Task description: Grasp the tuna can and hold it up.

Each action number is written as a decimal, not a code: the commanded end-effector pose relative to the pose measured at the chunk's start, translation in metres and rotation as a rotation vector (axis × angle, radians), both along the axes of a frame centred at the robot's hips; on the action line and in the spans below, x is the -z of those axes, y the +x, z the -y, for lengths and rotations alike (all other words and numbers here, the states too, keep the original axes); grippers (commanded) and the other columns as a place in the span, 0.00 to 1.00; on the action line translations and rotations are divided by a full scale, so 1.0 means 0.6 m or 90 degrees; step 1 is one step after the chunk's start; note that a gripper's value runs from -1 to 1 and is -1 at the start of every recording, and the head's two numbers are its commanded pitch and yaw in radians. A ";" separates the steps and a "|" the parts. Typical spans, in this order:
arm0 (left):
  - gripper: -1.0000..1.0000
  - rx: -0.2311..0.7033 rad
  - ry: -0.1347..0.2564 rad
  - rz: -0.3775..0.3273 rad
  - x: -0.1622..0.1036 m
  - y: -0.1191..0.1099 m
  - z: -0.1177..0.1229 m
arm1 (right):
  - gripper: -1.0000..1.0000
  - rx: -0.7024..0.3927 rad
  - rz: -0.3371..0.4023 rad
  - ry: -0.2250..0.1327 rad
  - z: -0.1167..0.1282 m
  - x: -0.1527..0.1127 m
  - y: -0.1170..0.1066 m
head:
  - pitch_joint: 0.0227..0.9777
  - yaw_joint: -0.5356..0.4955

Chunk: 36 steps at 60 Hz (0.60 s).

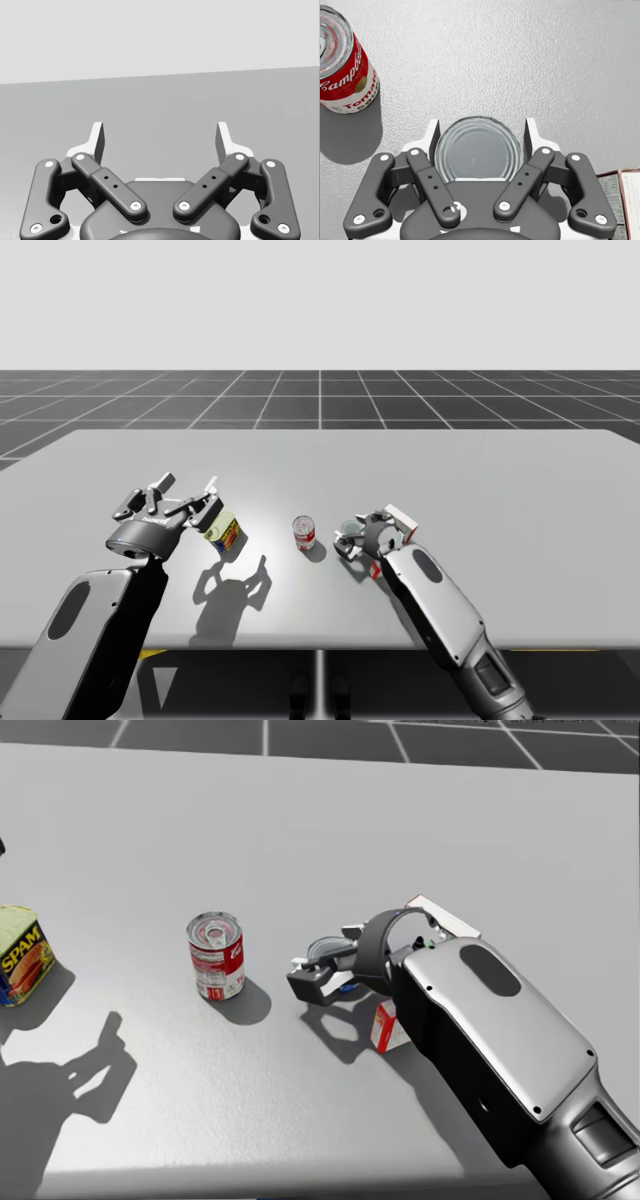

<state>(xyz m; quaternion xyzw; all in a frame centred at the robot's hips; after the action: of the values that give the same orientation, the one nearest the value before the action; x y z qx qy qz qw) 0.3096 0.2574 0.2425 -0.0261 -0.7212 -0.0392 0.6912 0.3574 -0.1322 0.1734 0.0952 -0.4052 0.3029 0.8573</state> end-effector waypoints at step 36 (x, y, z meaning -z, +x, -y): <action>0.00 0.000 -0.001 0.002 0.002 -0.001 0.000 | 1.00 0.001 -0.134 -0.090 0.029 0.047 -0.031 | 0.47 0.40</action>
<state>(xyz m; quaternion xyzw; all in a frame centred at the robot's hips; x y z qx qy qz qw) 0.3092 0.2577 0.2411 -0.0255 -0.7211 -0.0382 0.6913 0.3498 -0.1366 0.1753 0.1390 -0.4044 0.3351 0.8396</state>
